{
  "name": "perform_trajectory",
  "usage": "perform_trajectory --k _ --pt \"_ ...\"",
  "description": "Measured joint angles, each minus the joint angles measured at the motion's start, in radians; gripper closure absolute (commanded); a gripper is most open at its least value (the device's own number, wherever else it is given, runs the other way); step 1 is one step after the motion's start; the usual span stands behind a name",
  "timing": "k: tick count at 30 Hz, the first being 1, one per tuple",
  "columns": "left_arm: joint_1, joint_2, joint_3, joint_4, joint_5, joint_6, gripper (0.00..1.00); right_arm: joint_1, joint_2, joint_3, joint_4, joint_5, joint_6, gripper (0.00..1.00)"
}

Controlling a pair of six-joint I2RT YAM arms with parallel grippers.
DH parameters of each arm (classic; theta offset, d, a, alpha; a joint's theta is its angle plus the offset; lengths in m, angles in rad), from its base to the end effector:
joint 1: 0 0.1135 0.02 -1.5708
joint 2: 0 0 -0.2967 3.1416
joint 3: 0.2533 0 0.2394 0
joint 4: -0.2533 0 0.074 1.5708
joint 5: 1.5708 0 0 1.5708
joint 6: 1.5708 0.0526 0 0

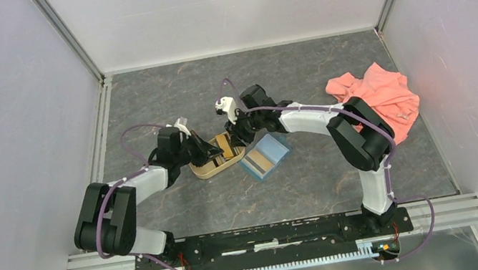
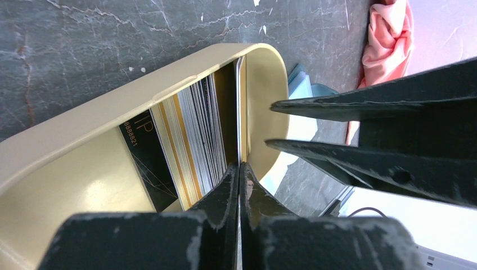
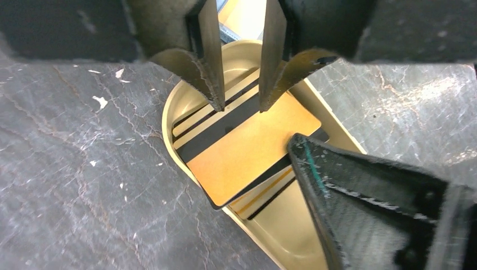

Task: Put the credit cards into the card holder
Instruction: Pick up the credit card from the storage box.

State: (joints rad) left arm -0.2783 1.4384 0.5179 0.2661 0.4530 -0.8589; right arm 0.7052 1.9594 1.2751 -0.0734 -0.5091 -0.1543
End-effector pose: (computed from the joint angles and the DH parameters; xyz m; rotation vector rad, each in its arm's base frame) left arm 0.2486 -0.0950 0.1856 -0.4209 2.3515 -1.0913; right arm 0.3162 0.3028 0.2056 -1.2201 2.0294 0.8648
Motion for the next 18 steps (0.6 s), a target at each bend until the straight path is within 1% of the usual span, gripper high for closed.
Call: perform_trajectory --k 4,8,10,12,18 --pt "0.016 -0.014 0.000 -0.016 0.019 0.001 0.98 0.000 -0.050 0.000 -0.003 -0.031 -0.022 0.55" --pt "0.028 -0.019 0.000 -0.031 0.034 0.001 0.98 0.000 -0.066 0.000 0.008 -0.095 -0.023 0.35" --pt "0.030 -0.021 0.000 -0.034 0.040 0.001 0.98 0.000 -0.066 0.000 0.010 -0.132 -0.001 0.30" --pt "0.031 -0.022 0.000 -0.033 0.044 0.002 0.98 0.000 -0.065 0.000 0.017 -0.157 0.018 0.28" --pt "0.032 -0.022 -0.002 -0.031 0.050 0.042 0.98 0.000 -0.029 0.000 0.070 -0.159 0.132 0.29"
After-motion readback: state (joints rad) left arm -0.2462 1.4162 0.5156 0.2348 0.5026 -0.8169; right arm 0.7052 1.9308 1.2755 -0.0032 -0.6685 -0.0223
